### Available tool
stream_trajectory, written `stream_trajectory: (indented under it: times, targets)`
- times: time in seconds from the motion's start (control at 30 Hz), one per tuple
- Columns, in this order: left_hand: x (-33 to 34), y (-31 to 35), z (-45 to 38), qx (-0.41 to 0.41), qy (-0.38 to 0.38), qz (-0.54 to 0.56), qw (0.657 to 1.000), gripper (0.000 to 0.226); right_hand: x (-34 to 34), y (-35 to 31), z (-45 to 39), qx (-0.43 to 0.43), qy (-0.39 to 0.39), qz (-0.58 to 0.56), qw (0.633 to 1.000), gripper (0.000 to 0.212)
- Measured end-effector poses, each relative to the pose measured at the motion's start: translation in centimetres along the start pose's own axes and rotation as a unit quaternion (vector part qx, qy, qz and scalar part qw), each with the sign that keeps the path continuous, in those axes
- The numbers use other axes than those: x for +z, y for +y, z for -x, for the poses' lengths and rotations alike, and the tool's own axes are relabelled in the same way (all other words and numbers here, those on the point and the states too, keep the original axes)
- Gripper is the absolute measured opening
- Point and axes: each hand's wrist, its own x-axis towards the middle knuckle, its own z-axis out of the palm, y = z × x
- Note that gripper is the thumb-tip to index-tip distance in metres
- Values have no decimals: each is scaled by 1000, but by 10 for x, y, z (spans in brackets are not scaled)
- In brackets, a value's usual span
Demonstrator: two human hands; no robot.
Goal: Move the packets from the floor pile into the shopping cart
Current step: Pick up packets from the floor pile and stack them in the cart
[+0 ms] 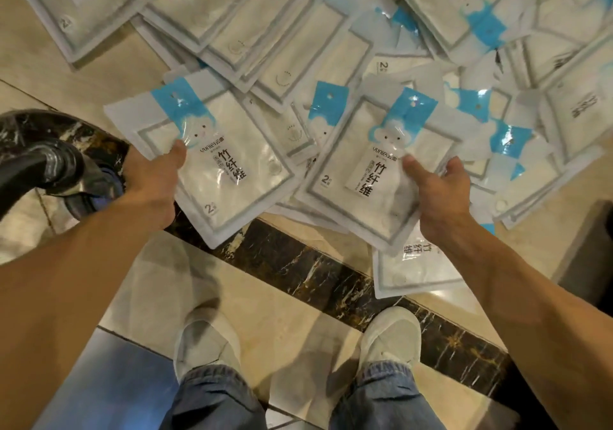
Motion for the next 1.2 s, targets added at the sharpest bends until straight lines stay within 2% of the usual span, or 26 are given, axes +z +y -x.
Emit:
stream_trajectory:
  times: [0.07,0.17,0.27,0.37,0.4,0.43,0.5,0.53,0.87,0.97,1.1,1.2]
  targets:
    - [-3,10,17,36,-3,-13,999,36,-10,-17,7,8,-8,-4,1000,24]
    - [-13,45,46,60,-52,-1,997,19,-20,-53,19,35,-28,-36,998,27]
    - [-22,88,72,68,-110,-4,992,13,-24,-105,41,63,-50,-43,996,54]
    - [-29,146,103,56,-156,16,986,25,-26,-166,65,54,-68,-50,995,86]
    - [-32,167,117,55,-171,18,984,29,-28,-187,72,54,-71,-50,995,89]
    - [-37,189,130,51,-186,19,981,32,-31,-211,82,57,-76,-48,994,83]
    - [-46,238,159,52,-228,16,972,40,-41,-261,99,54,-92,-35,994,48]
    - [-51,264,174,56,-248,13,967,45,-46,-287,108,46,-100,-30,993,39]
    - [-138,535,344,164,-314,80,932,46,-88,-574,255,-68,-158,-17,985,34]
    - [-185,602,402,179,-340,94,918,51,-95,-651,315,-100,-175,-23,979,35]
    - [-264,670,474,200,-366,108,902,60,-93,-744,408,-126,-201,-27,971,20]
    - [-330,711,516,228,-367,112,895,55,-80,-801,475,-137,-234,-14,962,28]
